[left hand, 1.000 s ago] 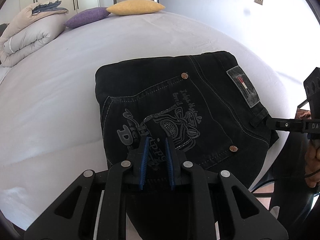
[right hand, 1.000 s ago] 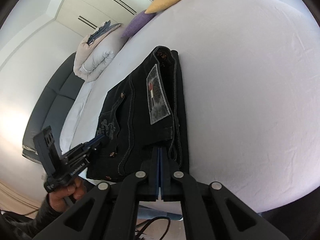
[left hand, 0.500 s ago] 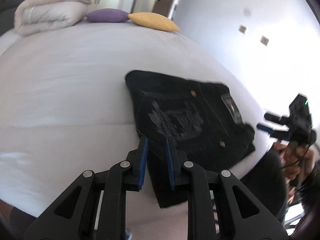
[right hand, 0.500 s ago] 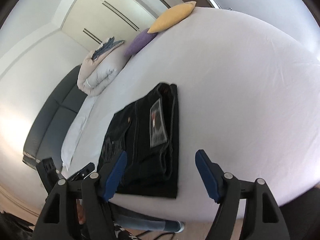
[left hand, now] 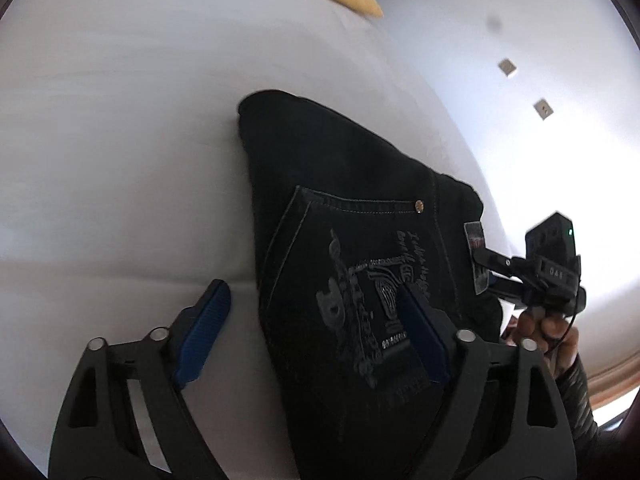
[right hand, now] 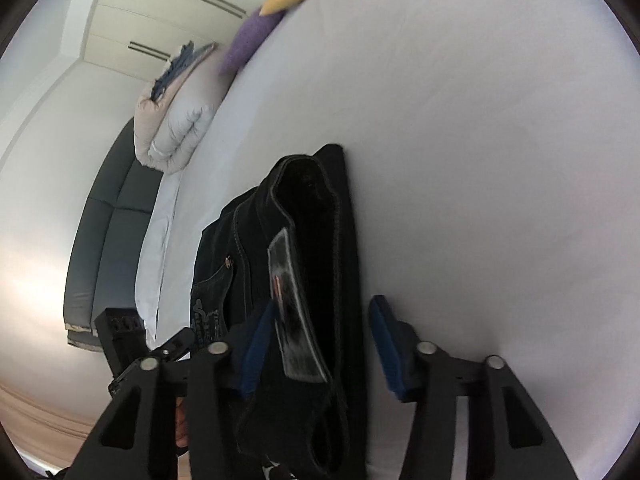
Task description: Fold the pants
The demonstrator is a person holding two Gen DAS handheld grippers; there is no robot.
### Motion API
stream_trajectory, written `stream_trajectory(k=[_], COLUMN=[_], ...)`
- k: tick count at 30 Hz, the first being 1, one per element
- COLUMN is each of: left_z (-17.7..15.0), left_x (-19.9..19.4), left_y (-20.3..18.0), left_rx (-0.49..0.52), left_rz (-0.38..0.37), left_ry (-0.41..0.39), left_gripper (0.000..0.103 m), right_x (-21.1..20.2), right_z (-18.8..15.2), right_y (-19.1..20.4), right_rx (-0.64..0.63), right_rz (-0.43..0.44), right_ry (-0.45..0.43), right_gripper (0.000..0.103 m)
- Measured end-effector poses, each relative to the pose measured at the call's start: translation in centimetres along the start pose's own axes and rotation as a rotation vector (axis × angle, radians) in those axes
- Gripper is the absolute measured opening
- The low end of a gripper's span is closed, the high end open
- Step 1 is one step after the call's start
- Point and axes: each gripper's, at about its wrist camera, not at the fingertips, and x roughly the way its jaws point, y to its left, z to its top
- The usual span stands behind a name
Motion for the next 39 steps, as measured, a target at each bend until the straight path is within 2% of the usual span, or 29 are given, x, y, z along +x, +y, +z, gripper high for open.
stream_trajectory(k=[1, 3, 5, 8, 12, 17, 20, 24, 29, 30, 31, 32, 33, 36, 39], left_z=[0.3, 1.0, 1.5, 1.7, 2.4, 6.3, 9.3, 13.0, 13.7, 13.7, 13.6, 13.5, 13.4, 13.2, 13.0], left_x=[0.4, 1.1, 1.5, 1.3, -0.5, -2.9, -2.4, 0.4, 4.4, 5.3, 5.6, 5.8, 5.9, 5.8, 5.5], left_y=[-0.2, -0.3, -0.2, -1.0, -3.0, -6.1, -6.7, -5.8, -4.2, -3.9, -3.6, -3.2, -2.7, -2.0, -2.4], left_rx=[0.005, -0.007, -0.027, 0.011, 0.047, 0.128, 0.152, 0.144, 0.145, 0.142, 0.133, 0.127, 0.122, 0.124, 0.161], left_rz=[0.004, 0.010, 0.004, 0.019, 0.016, 0.018, 0.010, 0.013, 0.058, 0.068, 0.066, 0.062, 0.064, 0.051, 0.103], left_ry=[0.014, 0.036, 0.052, 0.048, 0.013, -0.083, -0.092, -0.069, -0.012, -0.002, -0.001, -0.003, -0.007, -0.023, -0.052], left_gripper=[0.064, 0.046, 0.040, 0.031, 0.023, 0.023, 0.023, 0.023, 0.024, 0.026, 0.029, 0.032, 0.041, 0.046, 0.050], right_x=[0.6, 1.4, 2.1, 1.8, 0.3, -2.3, -3.1, -2.1, 1.5, 2.1, 2.5, 2.6, 2.5, 2.2, 1.0], right_z=[0.3, 0.7, 0.9, 0.5, 0.6, 3.1, 5.7, 8.9, 11.4, 11.3, 11.2, 11.1, 10.9, 10.5, 9.9], right_y=[0.2, 0.6, 1.3, 2.4, 4.5, 7.7, 7.9, 6.8, 1.9, 0.8, -0.4, -1.1, -1.8, -2.0, -1.5], right_rx=[-0.004, -0.011, -0.039, -0.094, -0.134, -0.209, -0.208, -0.190, -0.088, -0.070, -0.044, -0.023, -0.013, -0.033, -0.041], right_rz=[-0.002, -0.008, -0.036, -0.063, -0.022, 0.004, -0.002, -0.026, -0.052, -0.062, -0.058, -0.027, 0.015, 0.037, 0.001], right_ry=[0.010, 0.025, 0.032, 0.011, -0.035, -0.102, -0.128, -0.130, -0.082, -0.074, -0.074, -0.081, -0.094, -0.101, -0.130], right_gripper=[0.047, 0.037, 0.028, 0.023, 0.020, 0.019, 0.019, 0.019, 0.021, 0.023, 0.030, 0.030, 0.030, 0.032, 0.042])
